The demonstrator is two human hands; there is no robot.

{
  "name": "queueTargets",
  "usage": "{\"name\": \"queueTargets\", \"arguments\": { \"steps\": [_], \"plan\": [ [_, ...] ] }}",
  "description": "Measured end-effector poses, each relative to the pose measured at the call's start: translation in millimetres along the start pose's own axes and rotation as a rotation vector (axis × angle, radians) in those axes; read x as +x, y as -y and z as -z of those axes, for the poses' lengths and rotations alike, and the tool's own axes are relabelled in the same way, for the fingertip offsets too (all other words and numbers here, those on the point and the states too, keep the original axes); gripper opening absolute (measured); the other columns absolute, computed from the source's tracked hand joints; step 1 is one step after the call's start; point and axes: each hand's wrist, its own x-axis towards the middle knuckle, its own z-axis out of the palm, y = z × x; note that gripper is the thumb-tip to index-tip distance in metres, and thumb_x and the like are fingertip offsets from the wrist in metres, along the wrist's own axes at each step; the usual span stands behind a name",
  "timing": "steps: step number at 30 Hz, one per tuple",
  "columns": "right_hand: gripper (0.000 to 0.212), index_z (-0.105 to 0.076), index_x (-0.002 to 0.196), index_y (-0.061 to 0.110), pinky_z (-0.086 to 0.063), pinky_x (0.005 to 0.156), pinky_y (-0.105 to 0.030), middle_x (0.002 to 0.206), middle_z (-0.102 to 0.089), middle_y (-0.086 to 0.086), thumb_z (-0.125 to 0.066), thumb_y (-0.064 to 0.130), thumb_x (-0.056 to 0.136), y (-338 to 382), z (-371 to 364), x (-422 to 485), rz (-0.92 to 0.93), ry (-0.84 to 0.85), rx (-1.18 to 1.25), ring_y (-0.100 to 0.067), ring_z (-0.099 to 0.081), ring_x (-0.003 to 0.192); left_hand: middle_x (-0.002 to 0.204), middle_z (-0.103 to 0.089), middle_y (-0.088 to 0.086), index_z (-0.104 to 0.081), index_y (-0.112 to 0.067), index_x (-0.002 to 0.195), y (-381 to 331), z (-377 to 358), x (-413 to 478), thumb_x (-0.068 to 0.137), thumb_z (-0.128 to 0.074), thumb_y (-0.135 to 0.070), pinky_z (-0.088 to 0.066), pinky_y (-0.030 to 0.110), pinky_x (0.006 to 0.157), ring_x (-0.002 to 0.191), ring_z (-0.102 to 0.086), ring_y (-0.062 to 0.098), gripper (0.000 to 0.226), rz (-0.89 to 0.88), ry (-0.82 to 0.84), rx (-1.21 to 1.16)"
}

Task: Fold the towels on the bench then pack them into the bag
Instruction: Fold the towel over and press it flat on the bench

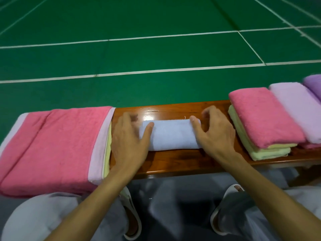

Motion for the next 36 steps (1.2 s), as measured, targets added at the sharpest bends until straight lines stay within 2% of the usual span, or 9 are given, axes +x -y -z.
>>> {"name": "queueTargets", "arguments": {
  "steps": [2,5,9,16,19,22,26,31,36],
  "plan": [
    [0.051,-0.059,0.133,0.014,-0.049,0.1,-0.044,0.133,-0.061,-0.008,-0.046,0.051,0.101,5.5,2.1,-8.7,0.294,0.038,-0.012,-0.027,-0.054,0.126,0.142,-0.057,0.002,-0.056,-0.017,0.139,-8.7,6.3,-5.9,0.104,-0.049,-0.046,-0.042,0.04,0.105,0.131,-0.05,0.022,0.046,-0.342,0.039,0.135],
    [0.066,-0.03,0.16,0.01,-0.015,0.125,-0.053,0.169,-0.022,-0.006,-0.023,0.051,0.108,8.1,-10.5,-29.8,0.573,0.326,-0.157,-0.023,-0.007,0.158,0.168,-0.027,0.006,-0.034,-0.016,0.16,-5.8,-9.3,-16.6,0.11,-0.02,-0.043,-0.022,0.051,0.125,0.158,-0.014,0.027,0.058,-0.611,0.296,0.377],
    [0.072,-0.009,0.164,0.015,-0.005,0.126,-0.054,0.171,-0.004,0.001,0.0,0.057,0.105,2.0,-21.3,-28.7,0.555,0.537,-0.265,-0.016,0.011,0.157,0.17,-0.021,0.003,-0.023,-0.014,0.163,7.4,-33.6,-24.9,0.108,-0.003,-0.047,-0.021,0.055,0.124,0.159,-0.007,0.023,0.067,-0.474,0.451,0.446],
    [0.067,-0.014,0.162,0.041,-0.005,0.128,-0.047,0.171,-0.003,0.006,0.002,0.059,0.099,-16.7,-15.7,-11.5,0.227,0.556,-0.207,-0.021,0.004,0.158,0.166,-0.03,0.003,-0.039,-0.017,0.158,9.0,-26.8,-11.8,0.107,-0.015,-0.047,-0.021,0.048,0.124,0.155,-0.025,0.029,0.063,-0.214,0.37,0.331],
    [0.064,-0.026,0.16,0.039,-0.013,0.126,-0.045,0.17,-0.018,0.001,-0.015,0.057,0.099,-14.8,-13.5,-9.7,0.152,0.56,-0.094,-0.024,-0.013,0.157,0.163,-0.038,0.008,-0.043,-0.018,0.155,7.9,-22.2,-7.8,0.105,-0.04,-0.053,-0.038,0.049,0.114,0.146,-0.038,0.032,0.061,-0.046,0.357,0.222],
    [0.066,-0.036,0.158,0.022,-0.036,0.114,-0.047,0.155,-0.046,-0.007,-0.049,0.049,0.099,-11.1,-4.6,-7.0,0.007,0.446,0.092,-0.028,-0.043,0.14,0.13,-0.06,0.011,-0.06,-0.014,0.129,19.3,-16.1,1.0,0.088,-0.054,-0.074,-0.052,0.043,0.086,0.117,-0.057,0.029,0.073,0.138,0.303,0.284],
    [0.045,-0.064,0.105,0.015,-0.055,0.079,-0.045,0.097,-0.067,-0.002,-0.063,0.057,0.09,-0.3,-2.9,2.8,-0.324,0.447,0.205,-0.025,-0.064,0.092,0.086,-0.068,0.002,-0.065,-0.018,0.085,19.1,-10.1,15.7,0.074,-0.059,-0.087,-0.049,0.031,0.059,0.08,-0.065,0.022,0.071,0.269,0.414,0.267],
    [0.042,-0.047,0.065,0.015,-0.034,0.055,-0.033,0.066,-0.048,0.0,-0.076,0.043,0.077,12.7,-3.6,7.8,-0.455,0.483,0.259,-0.021,-0.05,0.063,0.11,-0.066,0.004,-0.063,-0.014,0.117,0.6,-17.4,26.1,0.075,-0.082,-0.056,-0.053,0.036,0.075,0.096,-0.063,0.024,0.062,0.433,0.526,0.066],
    [0.027,-0.066,0.089,0.004,-0.045,0.057,-0.028,0.084,-0.068,-0.004,-0.08,0.021,0.073,13.7,16.0,5.1,-0.602,0.553,0.697,-0.019,-0.063,0.076,0.117,-0.072,0.001,-0.066,-0.02,0.125,-11.6,-11.5,30.9,0.081,-0.082,-0.029,-0.057,0.046,0.094,0.105,-0.067,0.023,0.048,0.47,0.585,-0.383]
  ]
}}
